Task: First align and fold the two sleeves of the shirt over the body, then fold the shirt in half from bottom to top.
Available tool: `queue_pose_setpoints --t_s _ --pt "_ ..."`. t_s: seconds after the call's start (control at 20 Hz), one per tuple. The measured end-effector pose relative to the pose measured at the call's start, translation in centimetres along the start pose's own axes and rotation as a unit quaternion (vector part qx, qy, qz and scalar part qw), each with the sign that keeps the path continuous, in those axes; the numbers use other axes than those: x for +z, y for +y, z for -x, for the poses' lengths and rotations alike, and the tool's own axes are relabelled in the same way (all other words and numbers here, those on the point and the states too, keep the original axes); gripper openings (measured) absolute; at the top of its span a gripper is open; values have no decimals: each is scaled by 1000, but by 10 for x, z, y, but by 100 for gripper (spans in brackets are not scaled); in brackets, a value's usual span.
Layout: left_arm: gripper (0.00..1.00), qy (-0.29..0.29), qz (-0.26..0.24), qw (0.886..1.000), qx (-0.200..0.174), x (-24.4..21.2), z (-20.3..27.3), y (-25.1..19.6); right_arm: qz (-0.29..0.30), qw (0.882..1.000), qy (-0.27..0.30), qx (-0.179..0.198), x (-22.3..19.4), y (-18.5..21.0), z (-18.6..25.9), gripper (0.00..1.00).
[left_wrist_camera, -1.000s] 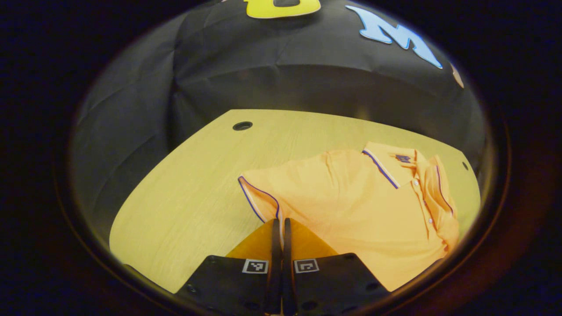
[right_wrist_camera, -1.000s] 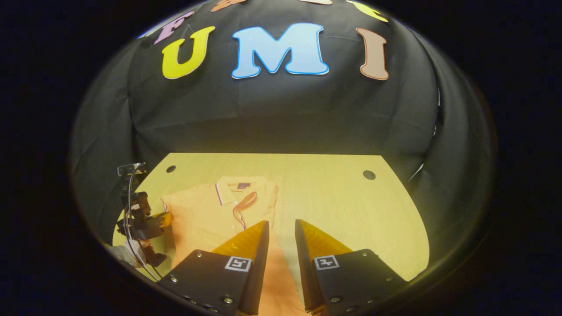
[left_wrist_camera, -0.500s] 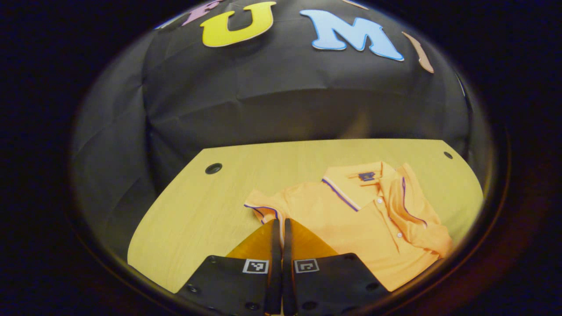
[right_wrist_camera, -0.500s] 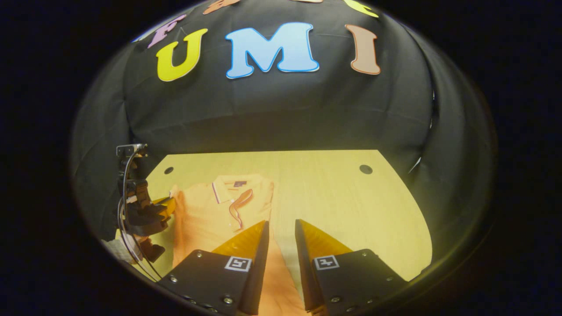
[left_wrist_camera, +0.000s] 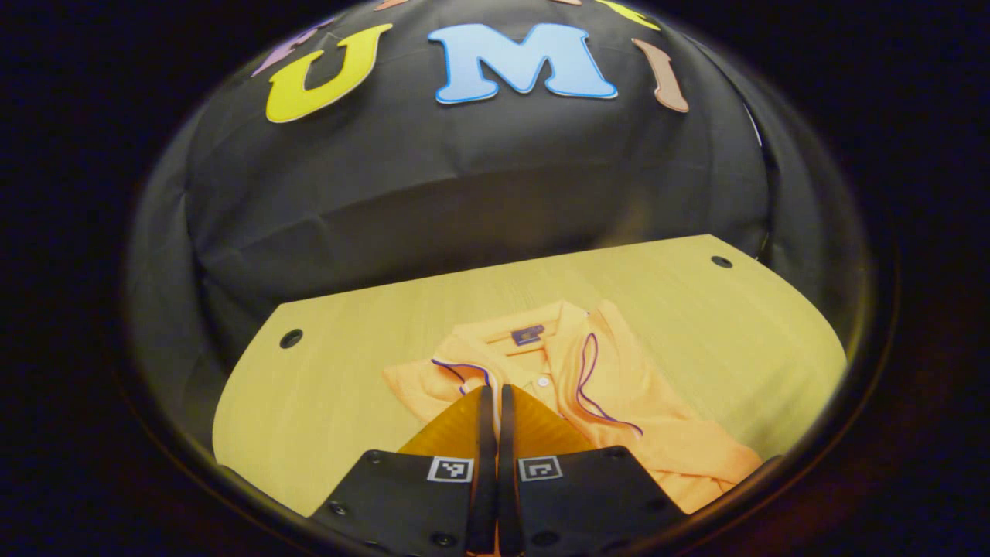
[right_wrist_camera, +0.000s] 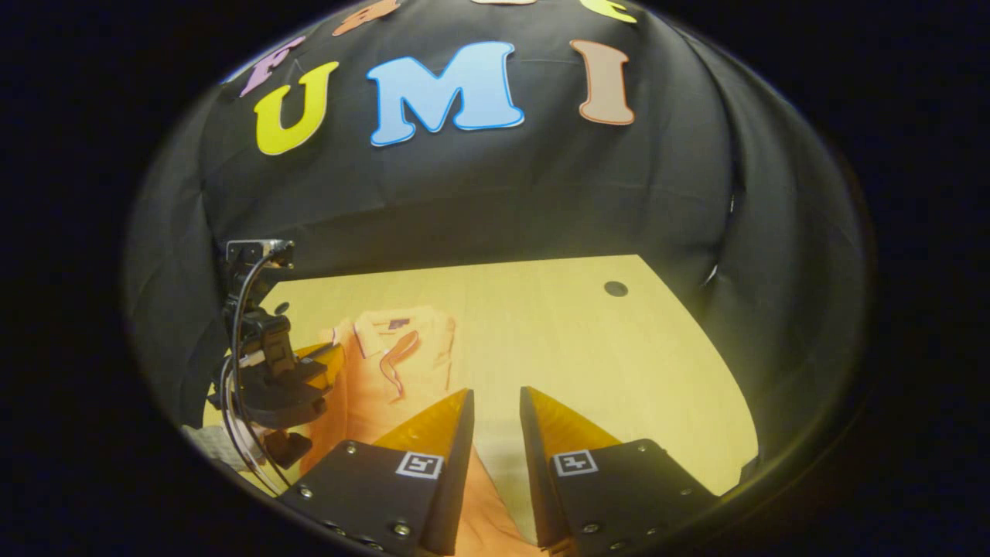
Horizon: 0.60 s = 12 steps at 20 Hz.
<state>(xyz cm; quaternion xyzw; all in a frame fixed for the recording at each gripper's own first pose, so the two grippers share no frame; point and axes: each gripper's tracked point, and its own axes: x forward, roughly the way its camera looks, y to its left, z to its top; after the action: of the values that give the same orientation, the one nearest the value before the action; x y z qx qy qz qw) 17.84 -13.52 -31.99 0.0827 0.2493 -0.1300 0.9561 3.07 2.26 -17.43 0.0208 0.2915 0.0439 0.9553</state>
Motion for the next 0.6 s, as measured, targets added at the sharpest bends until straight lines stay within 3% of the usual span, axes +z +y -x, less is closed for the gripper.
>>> queue_pose_setpoints --t_s 0.35,0.4,0.45,0.5,0.6 --pt "10 22 -14 1000 -14 -15 -14 -23 -19 1000 3 -14 -10 -25 7 37" --pt "15 24 -9 999 -20 -17 -11 -26 -20 1000 3 -13 -11 -26 7 37" --pt "31 26 -7 999 -17 -18 -8 -24 -21 1000 3 -12 -11 -27 7 37" --pt "28 25 -3 1000 -16 -16 -6 -22 -21 1000 4 -9 -12 -26 6 37" --pt "34 22 9 1000 -12 -14 2 -17 -21 1000 5 -3 -15 -24 4 37"
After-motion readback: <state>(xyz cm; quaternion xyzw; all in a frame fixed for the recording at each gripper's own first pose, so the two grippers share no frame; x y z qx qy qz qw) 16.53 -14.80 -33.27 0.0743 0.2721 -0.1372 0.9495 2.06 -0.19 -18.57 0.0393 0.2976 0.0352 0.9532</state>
